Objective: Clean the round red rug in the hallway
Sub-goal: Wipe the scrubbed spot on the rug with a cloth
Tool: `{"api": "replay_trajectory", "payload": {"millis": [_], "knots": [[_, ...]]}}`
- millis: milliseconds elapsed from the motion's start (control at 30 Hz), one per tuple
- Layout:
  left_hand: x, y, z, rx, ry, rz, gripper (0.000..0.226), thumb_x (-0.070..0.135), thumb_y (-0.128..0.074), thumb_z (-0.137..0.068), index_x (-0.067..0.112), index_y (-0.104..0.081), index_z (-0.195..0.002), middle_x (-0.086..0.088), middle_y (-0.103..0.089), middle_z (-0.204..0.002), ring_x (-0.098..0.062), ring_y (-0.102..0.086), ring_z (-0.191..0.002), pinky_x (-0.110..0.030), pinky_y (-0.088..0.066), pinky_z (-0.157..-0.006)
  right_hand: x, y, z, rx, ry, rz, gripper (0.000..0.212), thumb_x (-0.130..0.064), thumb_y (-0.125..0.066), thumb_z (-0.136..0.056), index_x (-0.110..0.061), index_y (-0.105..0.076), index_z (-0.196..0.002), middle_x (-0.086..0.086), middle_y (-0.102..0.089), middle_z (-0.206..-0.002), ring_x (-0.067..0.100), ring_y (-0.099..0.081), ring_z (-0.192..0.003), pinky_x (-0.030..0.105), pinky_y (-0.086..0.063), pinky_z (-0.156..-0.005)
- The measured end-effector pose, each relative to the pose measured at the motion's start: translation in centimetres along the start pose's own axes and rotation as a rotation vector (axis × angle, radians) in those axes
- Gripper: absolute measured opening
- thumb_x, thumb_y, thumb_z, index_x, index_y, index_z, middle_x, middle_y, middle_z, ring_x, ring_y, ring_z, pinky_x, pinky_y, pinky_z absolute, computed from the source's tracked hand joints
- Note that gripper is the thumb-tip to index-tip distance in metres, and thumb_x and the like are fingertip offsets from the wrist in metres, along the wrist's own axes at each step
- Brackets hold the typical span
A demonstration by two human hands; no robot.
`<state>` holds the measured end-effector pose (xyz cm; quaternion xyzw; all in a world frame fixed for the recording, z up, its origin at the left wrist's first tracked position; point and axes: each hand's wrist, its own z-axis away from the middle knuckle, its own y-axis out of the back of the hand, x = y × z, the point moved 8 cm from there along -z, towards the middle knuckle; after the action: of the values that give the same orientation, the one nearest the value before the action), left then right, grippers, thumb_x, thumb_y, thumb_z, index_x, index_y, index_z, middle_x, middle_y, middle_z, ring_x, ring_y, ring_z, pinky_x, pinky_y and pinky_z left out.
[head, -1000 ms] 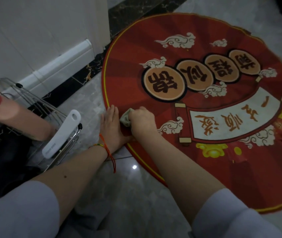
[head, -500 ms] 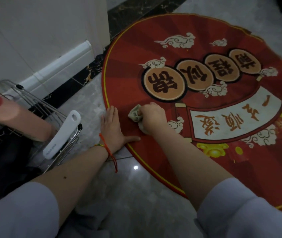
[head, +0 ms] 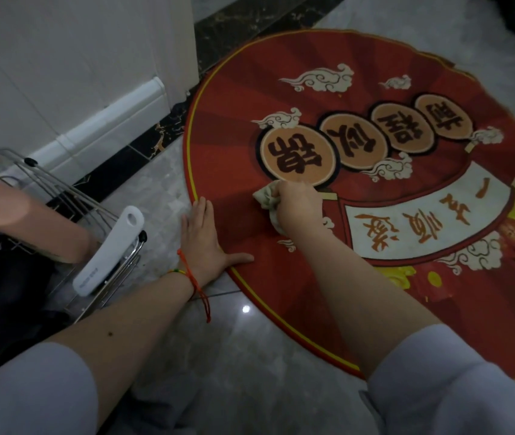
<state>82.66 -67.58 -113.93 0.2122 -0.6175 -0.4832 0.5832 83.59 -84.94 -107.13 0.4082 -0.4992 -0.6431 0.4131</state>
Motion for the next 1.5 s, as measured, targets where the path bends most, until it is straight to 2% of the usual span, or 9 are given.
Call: {"api": "replay_trajectory", "payload": {"millis": [67, 167, 333, 567, 733, 900, 1133, 1333, 1500], "knots": [[0.0, -0.1, 0.0, -0.002, 0.002, 0.005, 0.141, 0.079, -0.064, -0.050, 0.003, -0.001, -0.151, -0.010, 0.002, -0.160, -0.020, 0.005, -0.147, -0.038, 0.009, -0.117, -0.2, -0.6, 1.1, 0.071, 0.024, 0.028, 0.024, -0.002, -0.062, -0.076, -0.010, -0.064, -0.099, 0.005, -0.063, -0.096, 0.025, -0.053, -0.105, 0.031, -0.038, -0.066], [0.1, 0.0, 0.1, 0.006, 0.005, 0.002, 0.139, 0.075, -0.069, -0.052, 0.004, -0.001, -0.151, -0.010, 0.002, -0.160, -0.019, 0.005, -0.147, -0.038, 0.009, -0.117, -1.2, -0.3, 1.9, 0.244, 0.127, 0.083, 0.032, 0.003, -0.082, -0.034, -0.008, -0.060, -0.055, 0.002, -0.057, -0.052, 0.026, -0.059, -0.063, 0.024, -0.033, -0.046], [0.0, 0.0, 0.0, -0.003, 0.005, -0.013, 0.142, 0.080, -0.063, -0.048, 0.003, -0.002, -0.151, -0.011, 0.001, -0.160, -0.021, 0.004, -0.147, -0.041, 0.007, -0.117, -1.3, -1.4, 0.5, 0.035, 0.115, 0.167, 0.020, -0.002, -0.052, -0.085, -0.009, -0.062, -0.100, 0.005, -0.061, -0.106, 0.026, -0.047, -0.112, 0.033, -0.036, -0.075], [-0.1, -0.1, -0.1, -0.008, -0.002, -0.004, 0.144, 0.083, -0.057, -0.045, 0.002, -0.002, -0.150, -0.011, 0.001, -0.159, -0.021, 0.003, -0.147, -0.041, 0.007, -0.117, -3.7, -2.1, 2.3, 0.147, 0.185, 0.122, 0.023, -0.008, -0.051, -0.087, -0.011, -0.065, -0.105, 0.003, -0.061, -0.107, 0.026, -0.045, -0.111, 0.032, -0.032, -0.072], [-0.2, -0.2, -0.1, -0.005, -0.002, -0.007, 0.141, 0.079, -0.064, -0.050, 0.003, -0.001, -0.151, -0.010, 0.002, -0.160, -0.020, 0.005, -0.147, -0.040, 0.009, -0.117, -3.6, -2.5, 3.2, 0.194, 0.192, 0.125, 0.019, -0.008, -0.082, -0.052, -0.015, -0.069, -0.065, 0.000, -0.064, -0.072, 0.025, -0.059, -0.074, 0.028, -0.039, -0.053], [-0.1, -0.1, -0.1, -0.013, -0.011, 0.001, 0.146, 0.084, -0.056, -0.043, 0.003, -0.001, -0.151, -0.011, 0.002, -0.159, -0.021, 0.006, -0.147, -0.041, 0.008, -0.117, -3.0, -1.9, 1.2, -0.002, 0.074, 0.020, 0.028, -0.011, -0.054, -0.088, -0.018, -0.063, -0.114, 0.000, -0.057, -0.114, 0.023, -0.042, -0.119, 0.031, -0.035, -0.076], [-0.2, -0.2, -0.3, -0.008, -0.015, 0.025, 0.135, 0.073, -0.070, -0.056, 0.003, -0.001, -0.150, -0.010, 0.002, -0.160, -0.020, 0.005, -0.147, -0.040, 0.008, -0.118, -5.1, -3.3, 4.5, 0.193, 0.206, 0.020, 0.021, -0.008, -0.082, -0.046, -0.015, -0.068, -0.058, -0.001, -0.061, -0.064, 0.024, -0.058, -0.067, 0.025, -0.037, -0.049], [0.0, 0.1, 0.0, -0.005, -0.019, 0.031, 0.137, 0.074, -0.067, -0.054, 0.002, -0.002, -0.150, -0.011, 0.001, -0.159, -0.021, 0.004, -0.147, -0.039, 0.009, -0.116, -5.6, -2.7, 3.6, 0.094, 0.264, 0.074, 0.019, -0.012, -0.061, -0.081, -0.016, -0.070, -0.098, 0.000, -0.062, -0.100, 0.024, -0.049, -0.103, 0.030, -0.031, -0.067], [-0.1, -0.1, -0.2, -0.004, -0.025, 0.033, 0.129, 0.059, -0.077, -0.062, 0.002, -0.002, -0.150, -0.012, 0.002, -0.159, -0.022, 0.005, -0.147, -0.039, 0.009, -0.117, -6.1, -3.5, 5.5, 0.189, 0.316, 0.043, 0.011, -0.009, -0.077, -0.060, -0.015, -0.070, -0.066, -0.002, -0.064, -0.071, 0.023, -0.056, -0.075, 0.025, -0.031, -0.054]]}}
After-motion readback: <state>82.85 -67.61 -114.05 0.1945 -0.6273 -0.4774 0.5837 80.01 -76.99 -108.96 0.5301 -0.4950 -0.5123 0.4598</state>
